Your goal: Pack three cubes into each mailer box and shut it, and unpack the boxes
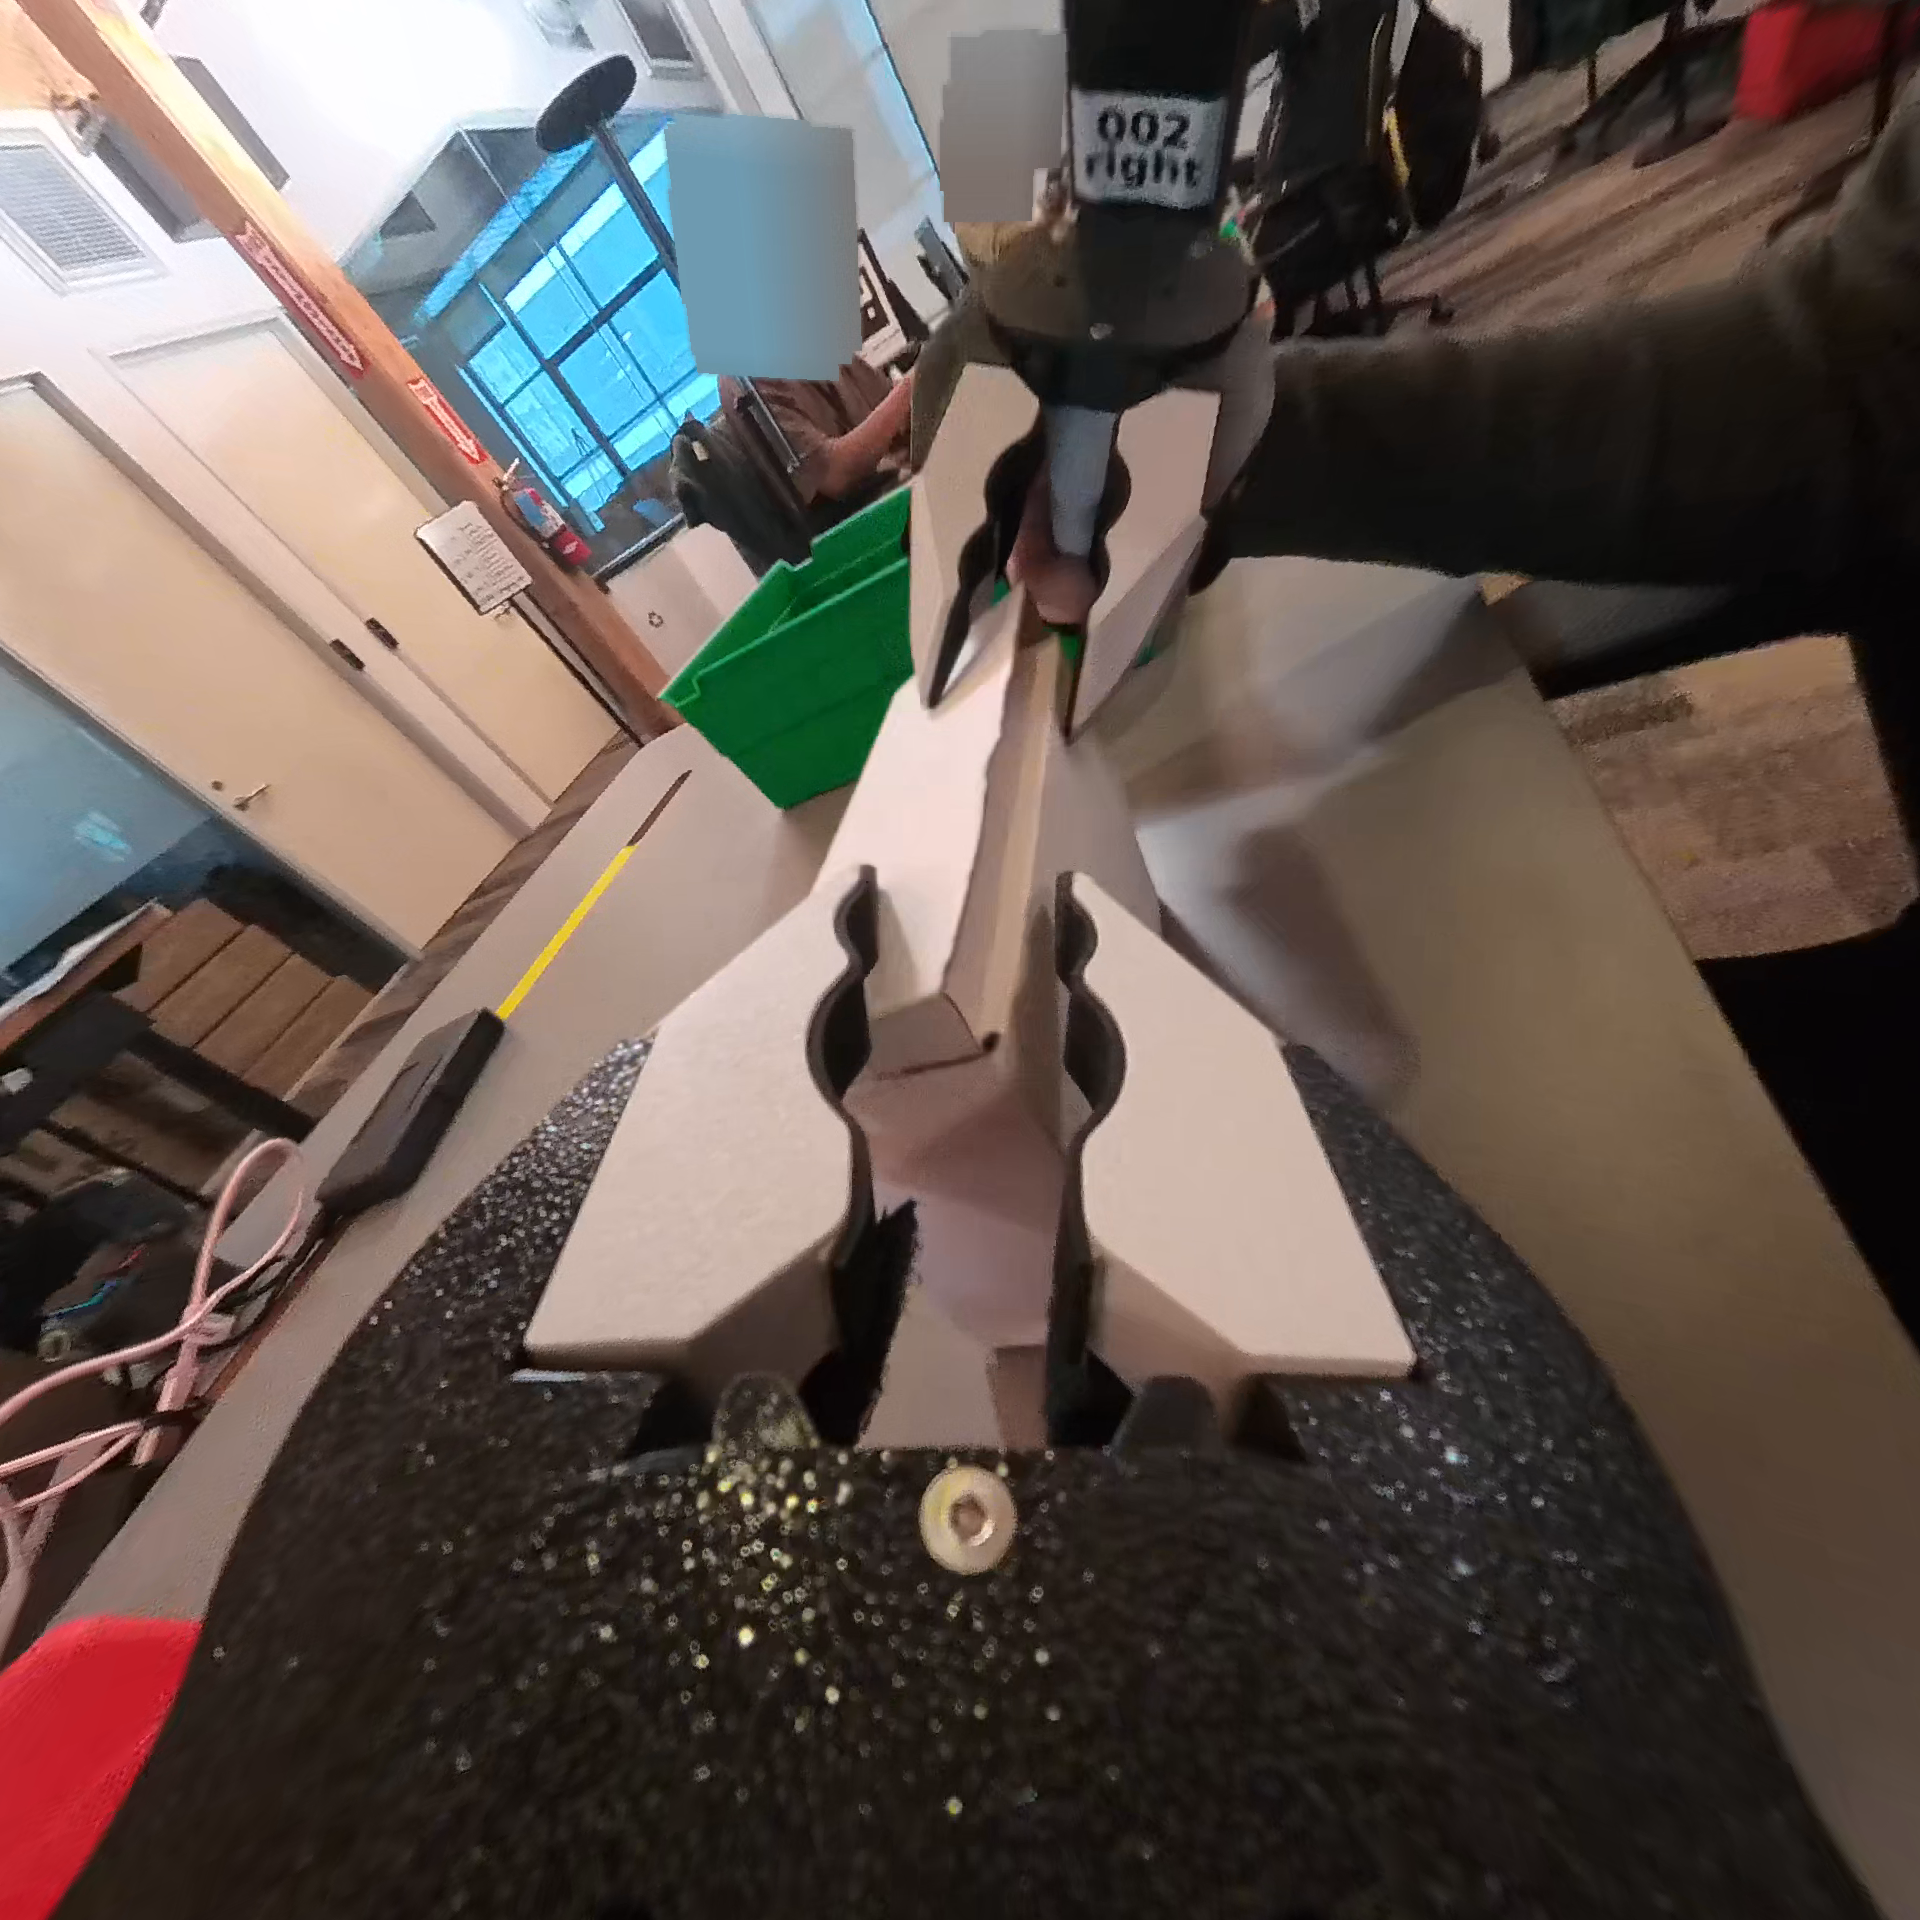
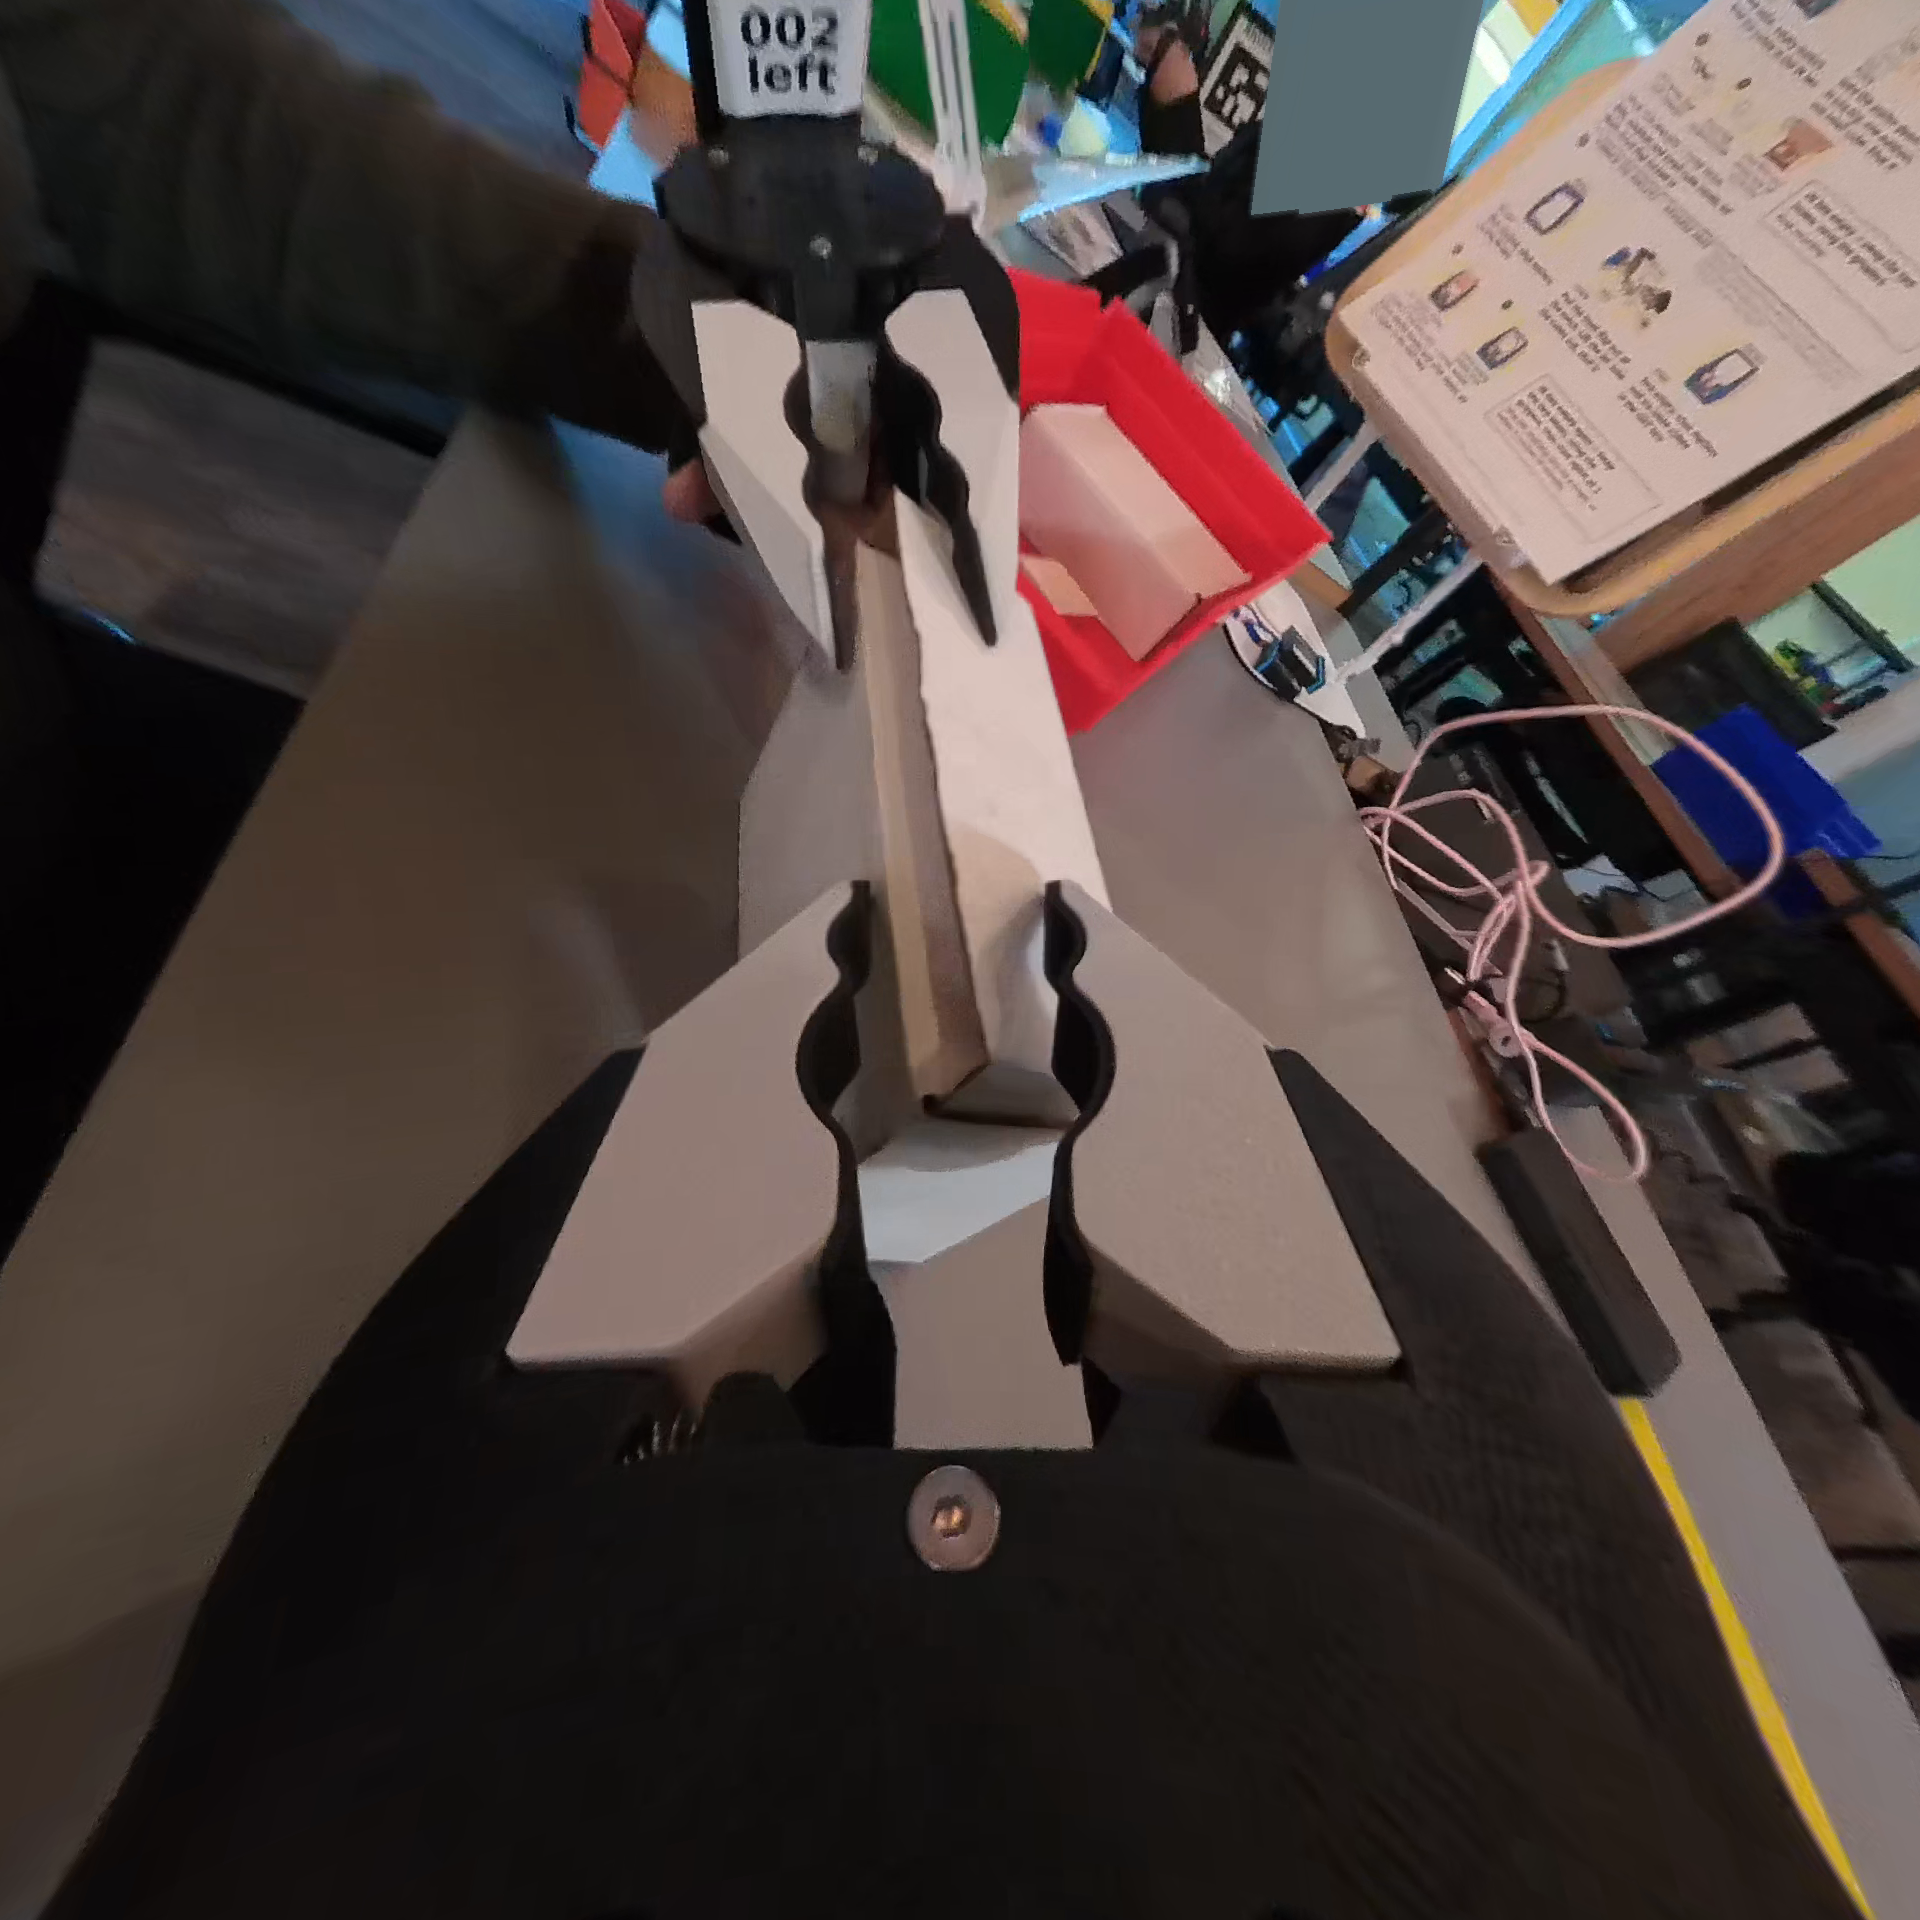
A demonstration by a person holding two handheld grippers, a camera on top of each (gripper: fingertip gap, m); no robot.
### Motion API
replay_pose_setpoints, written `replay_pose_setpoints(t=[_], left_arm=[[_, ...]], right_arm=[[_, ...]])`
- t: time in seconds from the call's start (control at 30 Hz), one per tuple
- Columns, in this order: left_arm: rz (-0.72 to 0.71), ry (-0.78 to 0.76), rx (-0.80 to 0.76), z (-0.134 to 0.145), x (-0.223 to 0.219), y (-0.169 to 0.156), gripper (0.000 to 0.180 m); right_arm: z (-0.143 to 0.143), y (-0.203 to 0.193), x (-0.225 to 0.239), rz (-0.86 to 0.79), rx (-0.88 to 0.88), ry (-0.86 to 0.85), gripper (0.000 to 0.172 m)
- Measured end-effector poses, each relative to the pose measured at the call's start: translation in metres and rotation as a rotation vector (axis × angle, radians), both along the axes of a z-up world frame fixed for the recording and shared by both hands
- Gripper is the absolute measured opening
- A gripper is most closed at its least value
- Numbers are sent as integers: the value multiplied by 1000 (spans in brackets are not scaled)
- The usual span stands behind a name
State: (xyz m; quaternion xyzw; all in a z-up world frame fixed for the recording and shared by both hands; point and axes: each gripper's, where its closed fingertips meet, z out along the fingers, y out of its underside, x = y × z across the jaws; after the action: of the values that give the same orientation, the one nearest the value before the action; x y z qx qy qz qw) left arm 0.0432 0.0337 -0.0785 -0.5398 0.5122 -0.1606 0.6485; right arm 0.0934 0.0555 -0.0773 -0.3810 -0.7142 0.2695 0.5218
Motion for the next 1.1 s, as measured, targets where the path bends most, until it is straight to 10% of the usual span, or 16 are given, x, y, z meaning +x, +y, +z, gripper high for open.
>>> replay_pose_setpoints(t=[0.3,0.5,0.87,1.1], left_arm=[[60,101,98,-11,-1,5,36],[11,-146,164,30,-14,-7,70],[183,-315,372,63,-51,-1,64],[240,-367,373,70,-68,4,62]], right_arm=[[-9,5,-3,-63,14,-65,34],[14,0,-14,-138,-120,-162,118],[-53,11,-49,-59,-110,-1028,88],[-34,20,-46,-27,-42,-914,71]])
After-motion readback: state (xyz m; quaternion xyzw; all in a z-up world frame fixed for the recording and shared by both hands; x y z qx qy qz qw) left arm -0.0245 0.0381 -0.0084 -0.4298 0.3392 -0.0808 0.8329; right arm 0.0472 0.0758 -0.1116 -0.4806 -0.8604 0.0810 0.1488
